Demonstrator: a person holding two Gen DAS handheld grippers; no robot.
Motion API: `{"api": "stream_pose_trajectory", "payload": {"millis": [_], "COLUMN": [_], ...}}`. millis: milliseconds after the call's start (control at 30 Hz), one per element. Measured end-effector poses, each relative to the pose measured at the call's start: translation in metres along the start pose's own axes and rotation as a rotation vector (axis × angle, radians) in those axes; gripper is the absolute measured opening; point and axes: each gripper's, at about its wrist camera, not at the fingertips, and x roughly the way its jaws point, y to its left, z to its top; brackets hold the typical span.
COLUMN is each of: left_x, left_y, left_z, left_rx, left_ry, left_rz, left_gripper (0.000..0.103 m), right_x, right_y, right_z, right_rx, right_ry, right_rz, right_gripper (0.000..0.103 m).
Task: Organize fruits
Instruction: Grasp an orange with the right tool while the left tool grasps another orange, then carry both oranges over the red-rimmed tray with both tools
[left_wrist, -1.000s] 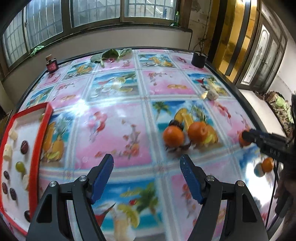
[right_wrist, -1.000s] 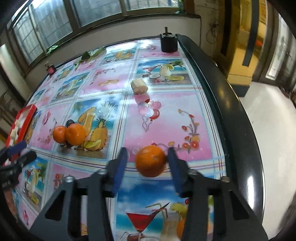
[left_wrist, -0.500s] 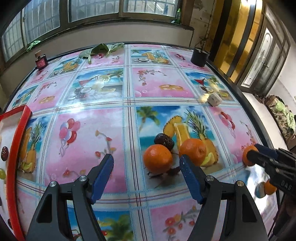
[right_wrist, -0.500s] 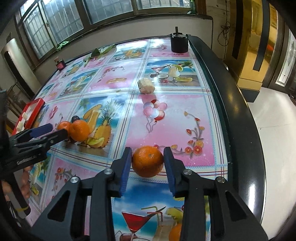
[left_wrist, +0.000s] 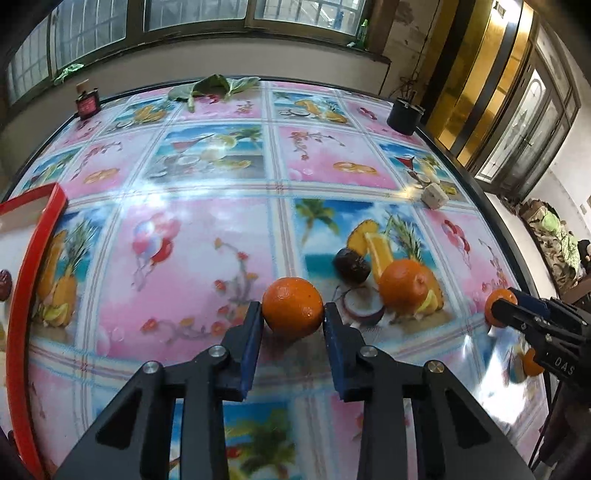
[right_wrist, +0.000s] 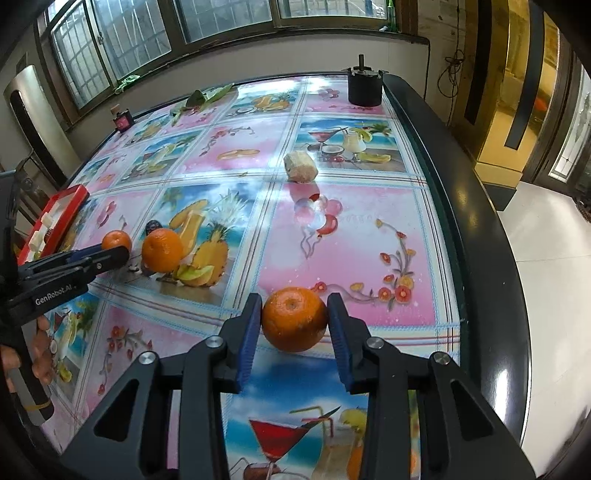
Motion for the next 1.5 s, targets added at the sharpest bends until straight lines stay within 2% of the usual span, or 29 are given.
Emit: {"api": "stream_pose_trajectory", "payload": {"millis": [167,467,733,1133,1500], "left_x": [-0.014,-0.045,-0.065,-0.073,-0.095], "left_y": [0.012,0.028,0.041,0.054,0.067], "left_z": [-0.017,-0.055,-0.081,-0.088,-0.091], "left_rx": [0.014,0.028,0.0,0.003,0.001], "left_ry": [0.0,0.018,0.035,0.015,-0.022], "left_rz": [-0.004,0.007,-0.001,-0.013,-0.048], "left_gripper": [0.032,0.032,0.032,0.033,0.033], "right_x": [-0.008,-0.015,-0.02,-0.02,-0.015], "right_y": [0.018,0.073,0.103,0.119,0.158], "right_z": [-0.01,-0.049,-0.062,-0.063,-0.06], "right_rx": [0.002,-0.038,-0.054,-0.046,-0.09], "right_ry": [0.006,0.042,0.057,0.068,0.093], "right_rz": [0.044,0.12,0.125,0.072,0.104], "right_gripper": [0.038,0.038,0.038,0.038,0.038]}}
